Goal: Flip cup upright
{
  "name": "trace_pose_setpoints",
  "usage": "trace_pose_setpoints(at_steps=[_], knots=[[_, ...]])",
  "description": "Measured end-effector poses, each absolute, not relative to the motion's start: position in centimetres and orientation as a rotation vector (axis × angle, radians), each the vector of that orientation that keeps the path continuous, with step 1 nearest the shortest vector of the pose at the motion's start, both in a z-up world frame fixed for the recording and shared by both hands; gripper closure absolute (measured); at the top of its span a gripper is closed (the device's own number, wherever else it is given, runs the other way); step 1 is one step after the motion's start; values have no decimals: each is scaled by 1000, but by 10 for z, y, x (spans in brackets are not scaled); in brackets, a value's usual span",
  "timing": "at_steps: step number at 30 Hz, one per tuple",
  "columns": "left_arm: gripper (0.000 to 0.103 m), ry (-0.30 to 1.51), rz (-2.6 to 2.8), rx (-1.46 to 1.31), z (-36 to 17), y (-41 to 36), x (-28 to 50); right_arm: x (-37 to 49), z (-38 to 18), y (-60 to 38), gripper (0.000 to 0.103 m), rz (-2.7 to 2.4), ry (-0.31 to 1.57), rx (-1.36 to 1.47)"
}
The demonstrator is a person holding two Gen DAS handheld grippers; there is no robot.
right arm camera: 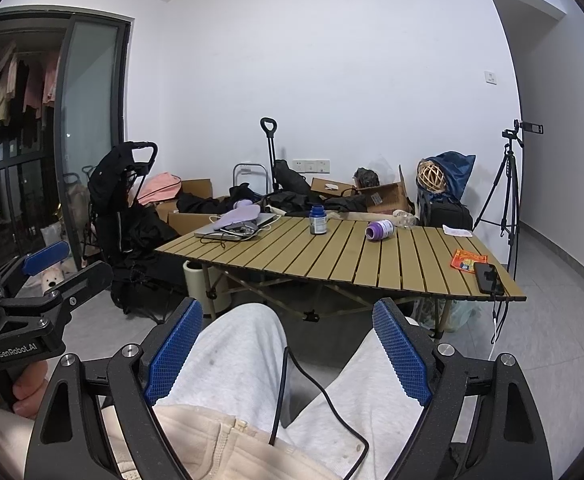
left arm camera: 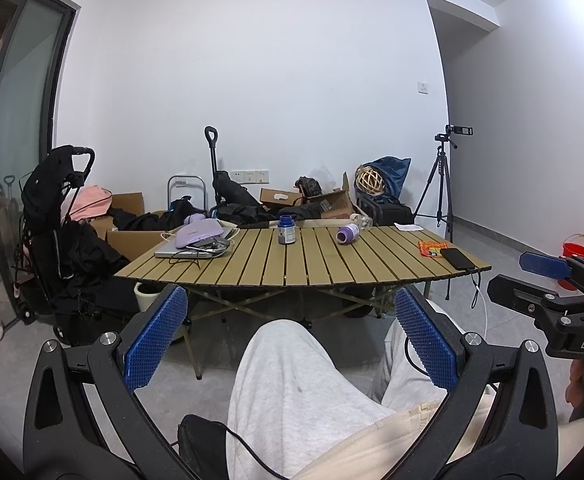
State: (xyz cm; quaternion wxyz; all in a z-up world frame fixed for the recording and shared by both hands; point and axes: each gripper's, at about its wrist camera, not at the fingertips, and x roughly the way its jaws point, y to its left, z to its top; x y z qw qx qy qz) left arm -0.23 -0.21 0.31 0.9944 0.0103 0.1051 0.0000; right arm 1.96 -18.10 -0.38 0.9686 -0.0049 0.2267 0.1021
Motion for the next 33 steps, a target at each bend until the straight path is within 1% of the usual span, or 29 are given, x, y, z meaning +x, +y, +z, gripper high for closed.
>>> trace_pose_setpoints(at_steps=[33], knots=[[0, 200, -2, 34, 2, -5, -6, 19, -3, -182, 12, 208, 456, -11]])
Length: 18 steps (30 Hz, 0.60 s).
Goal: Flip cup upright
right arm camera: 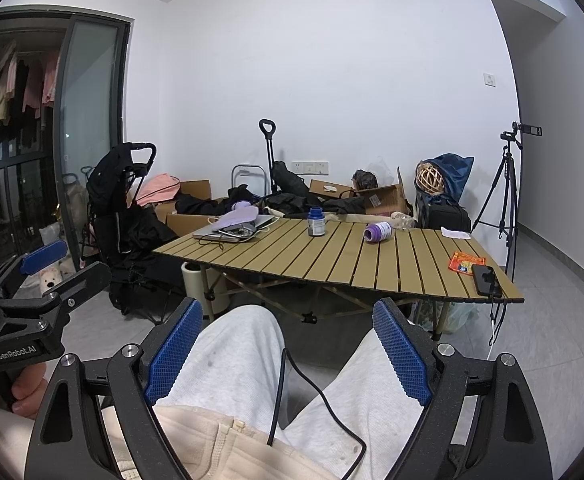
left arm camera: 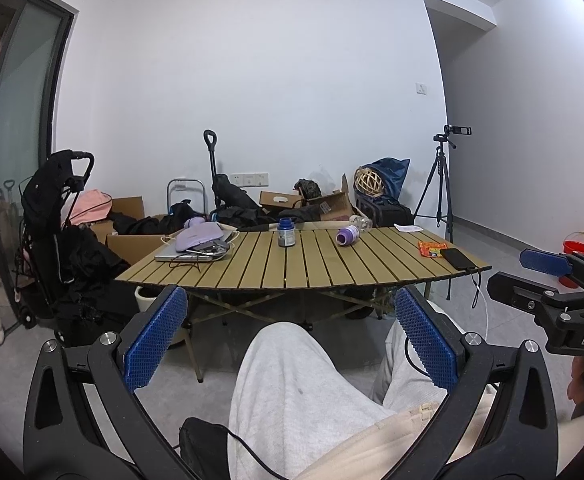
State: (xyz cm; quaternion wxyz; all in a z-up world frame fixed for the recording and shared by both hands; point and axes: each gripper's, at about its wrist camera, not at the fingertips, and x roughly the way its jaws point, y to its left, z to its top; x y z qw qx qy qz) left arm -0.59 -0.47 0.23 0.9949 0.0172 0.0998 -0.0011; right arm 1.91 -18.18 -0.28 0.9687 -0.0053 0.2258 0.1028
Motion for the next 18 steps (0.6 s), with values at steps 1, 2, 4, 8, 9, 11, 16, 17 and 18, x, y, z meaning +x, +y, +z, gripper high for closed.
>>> trace_pose_setpoints(at_steps=[1, 2, 4, 8, 9, 11, 16, 17, 18], knots=[[0, 200, -2, 34, 2, -4, -6, 19, -3, -182, 12, 207, 458, -11], [0, 198, -2, 34, 2, -4, -7, 19, -3, -182, 12, 206, 459, -10], [0, 203, -4, 33, 2, -4, -6, 19, -2, -182, 12, 205, 461, -8], [0, 211, -8, 29, 4, -4, -5, 19, -2, -183, 12, 206, 462, -7], [0, 211, -8, 29, 4, -4, -6, 19, -2, -182, 12, 205, 463, -7], [0, 214, -12, 26, 3, -4, -5, 19, -2, -182, 12, 207, 462, -8], [0, 269, -73, 1, 2, 1, 25, 37, -12, -194, 12, 250, 481, 9], [0, 289, -77, 11, -2, 2, 39, 49, -17, -197, 12, 236, 492, -2], [0, 312, -77, 23, -6, 2, 55, 60, -23, -200, 12, 231, 505, -9]])
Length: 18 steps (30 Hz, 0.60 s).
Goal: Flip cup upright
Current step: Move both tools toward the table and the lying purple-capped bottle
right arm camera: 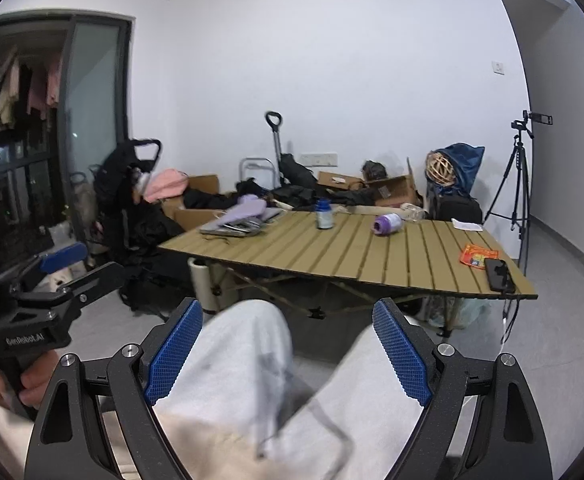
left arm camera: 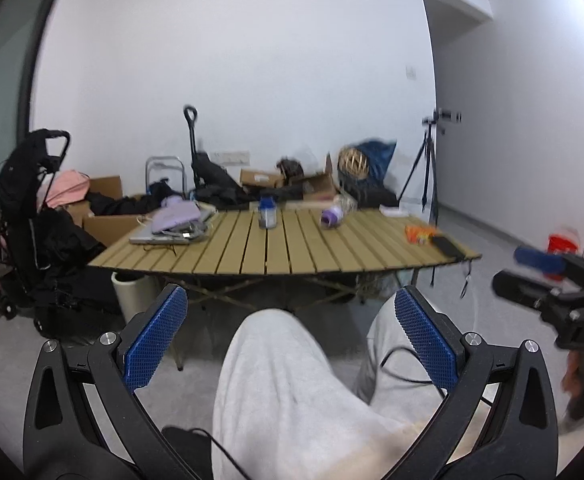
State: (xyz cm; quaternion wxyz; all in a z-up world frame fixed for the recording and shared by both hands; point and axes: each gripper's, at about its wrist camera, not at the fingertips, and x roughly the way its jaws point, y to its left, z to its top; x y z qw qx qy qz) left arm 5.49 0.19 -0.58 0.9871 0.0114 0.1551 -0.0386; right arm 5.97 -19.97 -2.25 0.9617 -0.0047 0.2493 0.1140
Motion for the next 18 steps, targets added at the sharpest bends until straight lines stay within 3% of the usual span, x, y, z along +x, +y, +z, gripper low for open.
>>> trace_pose_setpoints(at_steps=[11, 18], knots=[[0, 445, -84, -15, -10, 11, 262, 246, -65, -261, 12, 148, 739, 30], [0, 531, -131, -24, -27, 15, 369, 350, -73, -289, 12, 110, 765, 39]])
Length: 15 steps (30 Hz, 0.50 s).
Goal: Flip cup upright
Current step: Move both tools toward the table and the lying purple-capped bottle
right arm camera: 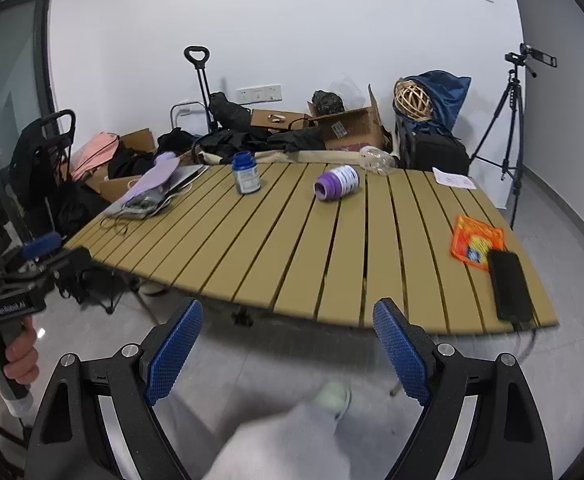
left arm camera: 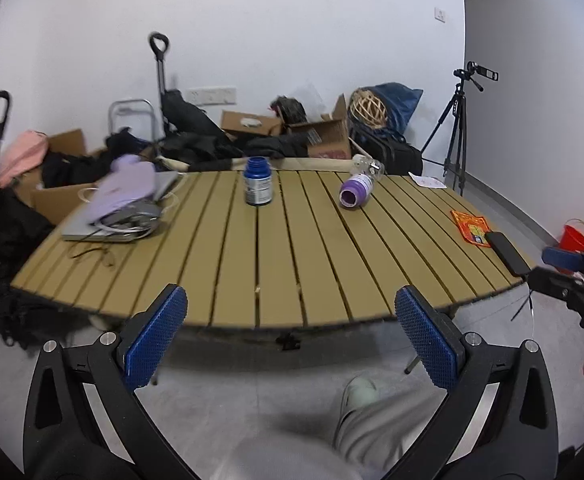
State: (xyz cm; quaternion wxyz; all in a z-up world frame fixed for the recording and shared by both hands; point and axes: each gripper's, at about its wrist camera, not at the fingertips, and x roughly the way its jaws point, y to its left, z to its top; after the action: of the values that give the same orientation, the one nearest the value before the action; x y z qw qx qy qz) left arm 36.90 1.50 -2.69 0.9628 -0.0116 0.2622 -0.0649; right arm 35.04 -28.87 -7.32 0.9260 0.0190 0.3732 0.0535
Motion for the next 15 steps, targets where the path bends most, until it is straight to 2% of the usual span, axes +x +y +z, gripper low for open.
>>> trace_pose_setpoints(at_steps=[10, 15], knots=[[0, 584, -130, -46, -74, 18, 550, 552, -136, -304, 12, 70, 794, 153], [0, 560, -66, 33, -91, 10, 612, 647, -183, -323, 12, -32, 863, 234]])
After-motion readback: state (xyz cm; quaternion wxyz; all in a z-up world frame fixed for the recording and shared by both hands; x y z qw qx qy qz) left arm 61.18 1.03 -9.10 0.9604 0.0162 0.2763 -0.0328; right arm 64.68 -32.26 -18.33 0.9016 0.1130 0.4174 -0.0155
